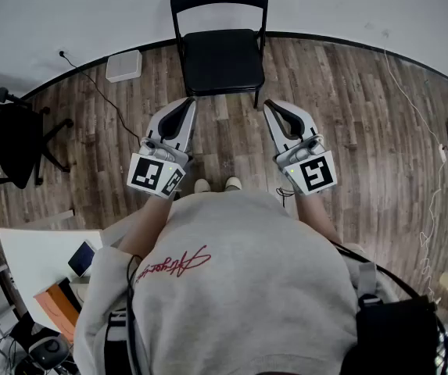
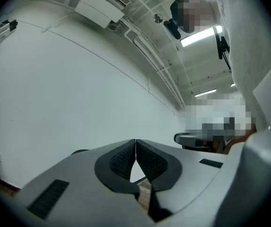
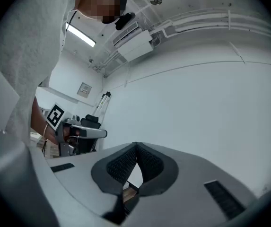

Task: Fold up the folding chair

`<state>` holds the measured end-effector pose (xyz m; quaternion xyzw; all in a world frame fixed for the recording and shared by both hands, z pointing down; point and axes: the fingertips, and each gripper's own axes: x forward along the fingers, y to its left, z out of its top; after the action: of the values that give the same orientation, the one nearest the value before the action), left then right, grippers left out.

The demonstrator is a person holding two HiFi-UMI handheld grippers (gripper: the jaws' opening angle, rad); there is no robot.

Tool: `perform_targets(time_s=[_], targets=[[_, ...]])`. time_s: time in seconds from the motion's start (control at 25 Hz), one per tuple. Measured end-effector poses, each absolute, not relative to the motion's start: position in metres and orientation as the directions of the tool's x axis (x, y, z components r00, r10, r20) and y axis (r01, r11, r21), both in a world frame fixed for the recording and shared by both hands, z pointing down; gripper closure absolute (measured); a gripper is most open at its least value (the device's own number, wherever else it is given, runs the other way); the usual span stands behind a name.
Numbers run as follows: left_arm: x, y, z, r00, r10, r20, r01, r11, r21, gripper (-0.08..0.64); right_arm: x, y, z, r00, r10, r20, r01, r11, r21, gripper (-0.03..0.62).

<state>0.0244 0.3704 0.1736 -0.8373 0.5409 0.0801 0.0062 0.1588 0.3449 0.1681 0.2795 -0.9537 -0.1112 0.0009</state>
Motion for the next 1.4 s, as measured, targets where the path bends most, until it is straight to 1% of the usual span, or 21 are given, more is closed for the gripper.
perform_targets(time_s=[0.48,0.8,1.08,1.4], targets=[[0.030,0.372,0.173,0.403,-0.904,-0.143,-0.907,-0.416,0.071,0.543,0.165,0.348,0.168,-0.843,-0.535,-0.058,-0.534,0.817,0.217,0.575],[0.042,0.365,0.173,0.380,-0.914,-0.145,-0.917,-0.393,0.073,0.543,0.171,0.349,0.161,-0.861,-0.502,-0.076,-0.501,0.816,0.289,0.574],[0.044,0.359,0.171,0.321,-0.931,-0.172,-0.937,-0.338,0.082,0.543,0.186,0.340,0.166,-0.870,-0.487,-0.080,-0.490,0.831,0.265,0.574],[0.022,0.337,0.184,0.300,-0.943,-0.142,-0.945,-0.314,0.093,0.543,0.183,0.310,0.181,-0.862,-0.502,-0.068,-0.502,0.830,0.245,0.574]])
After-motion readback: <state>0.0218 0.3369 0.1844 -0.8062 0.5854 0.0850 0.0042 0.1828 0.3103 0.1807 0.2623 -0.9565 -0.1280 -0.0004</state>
